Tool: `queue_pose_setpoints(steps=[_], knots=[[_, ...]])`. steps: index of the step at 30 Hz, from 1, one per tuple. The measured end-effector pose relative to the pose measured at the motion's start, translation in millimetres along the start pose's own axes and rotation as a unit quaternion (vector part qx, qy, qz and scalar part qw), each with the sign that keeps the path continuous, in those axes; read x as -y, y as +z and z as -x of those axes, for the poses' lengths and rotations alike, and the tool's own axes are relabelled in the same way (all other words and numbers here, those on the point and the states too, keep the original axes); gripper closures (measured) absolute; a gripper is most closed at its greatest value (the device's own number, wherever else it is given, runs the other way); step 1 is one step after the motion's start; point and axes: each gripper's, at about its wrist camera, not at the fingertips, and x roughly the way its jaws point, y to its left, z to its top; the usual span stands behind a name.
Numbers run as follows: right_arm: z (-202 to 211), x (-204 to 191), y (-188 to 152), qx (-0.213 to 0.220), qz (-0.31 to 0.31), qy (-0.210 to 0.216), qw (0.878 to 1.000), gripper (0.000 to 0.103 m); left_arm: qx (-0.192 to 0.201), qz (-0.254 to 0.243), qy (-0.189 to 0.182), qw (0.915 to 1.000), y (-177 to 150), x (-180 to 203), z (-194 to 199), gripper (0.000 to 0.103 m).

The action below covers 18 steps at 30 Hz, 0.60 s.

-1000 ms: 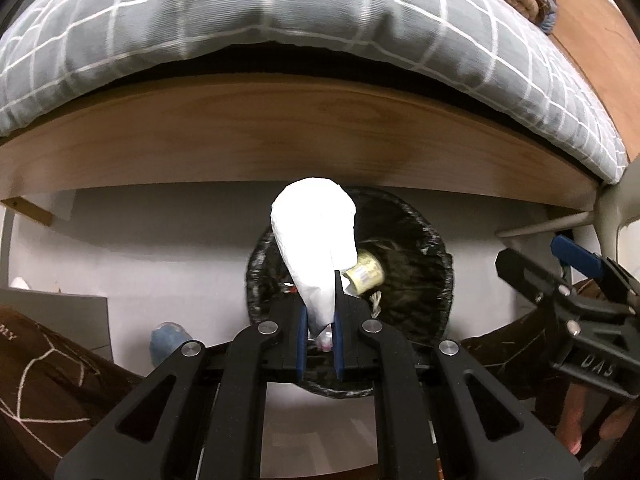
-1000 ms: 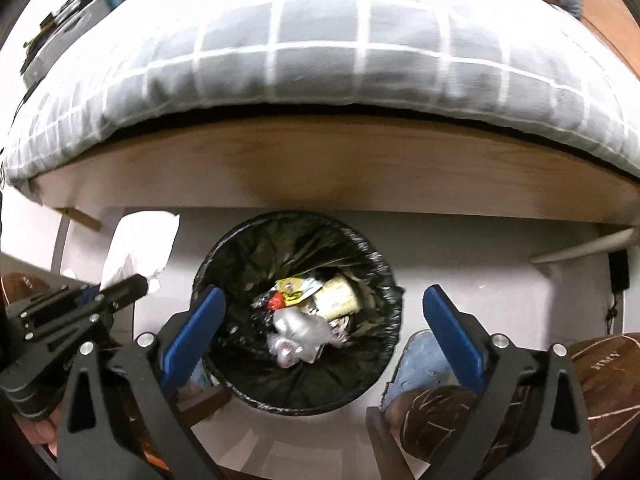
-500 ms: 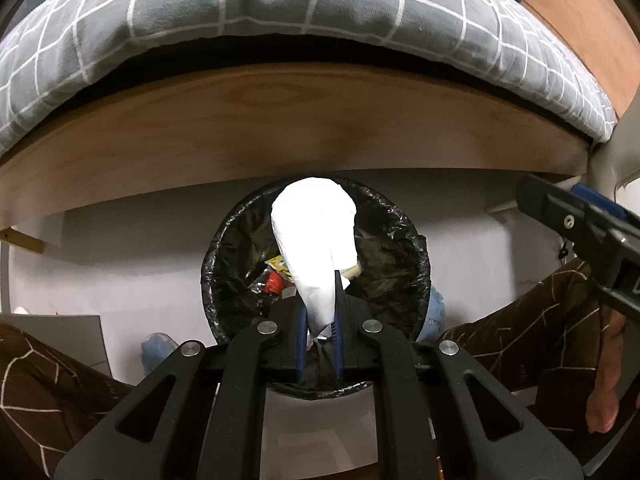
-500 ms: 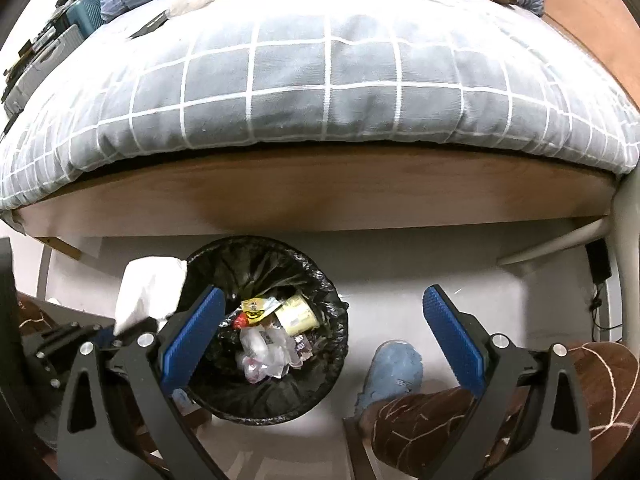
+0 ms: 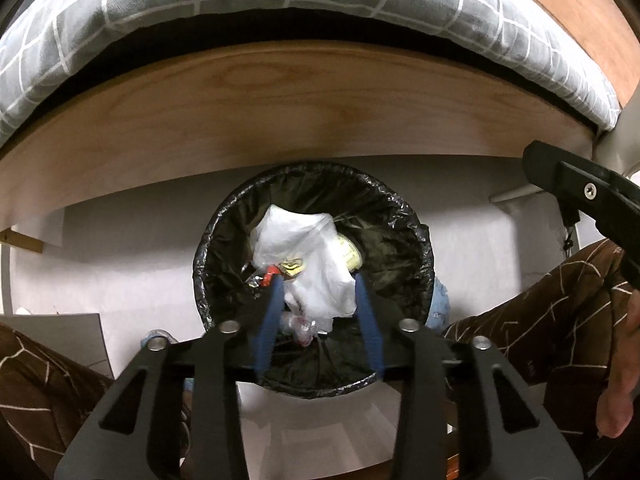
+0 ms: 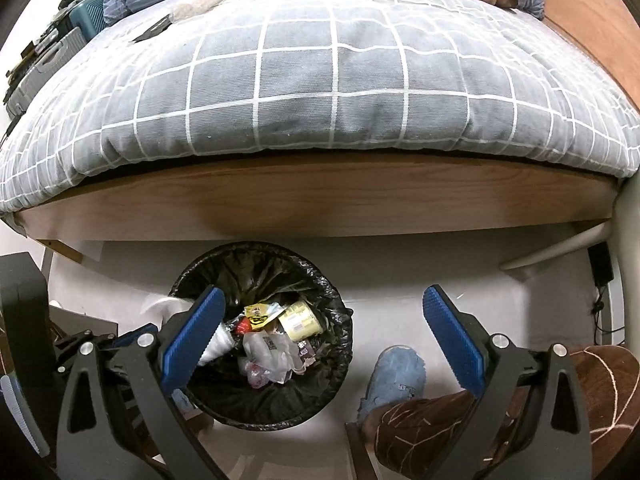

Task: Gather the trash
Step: 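Open the right tool to drop the white bag into the bin while the left tool drops the tissue, then move both open tools back toward the black packet and bubble wrap on the bed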

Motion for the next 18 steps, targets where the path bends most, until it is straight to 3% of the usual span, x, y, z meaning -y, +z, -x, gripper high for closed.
queue_pose_setpoints(steps=[7, 11, 18], knots=[[-1.5, -3.4, -0.6, 0.002, 0.008, 0.002, 1.000, 0.008, 0.017, 0.004, 0.010, 0.9998, 0.0, -2.6, 8.4, 0.042], [-1.3, -4.7, -0.8, 0.005, 0.014, -0.002, 1.000, 0.008, 0.036, 0.014, 0.023, 0.9990, 0.9, -6.7, 16.9, 0.017], [-1.2, -2.1, 1.7, 0.008, 0.011, -0.007, 1.000, 0.008, 0.059, 0.037, 0.036, 0.9969, 5.4, -20.8, 30.6, 0.006]])
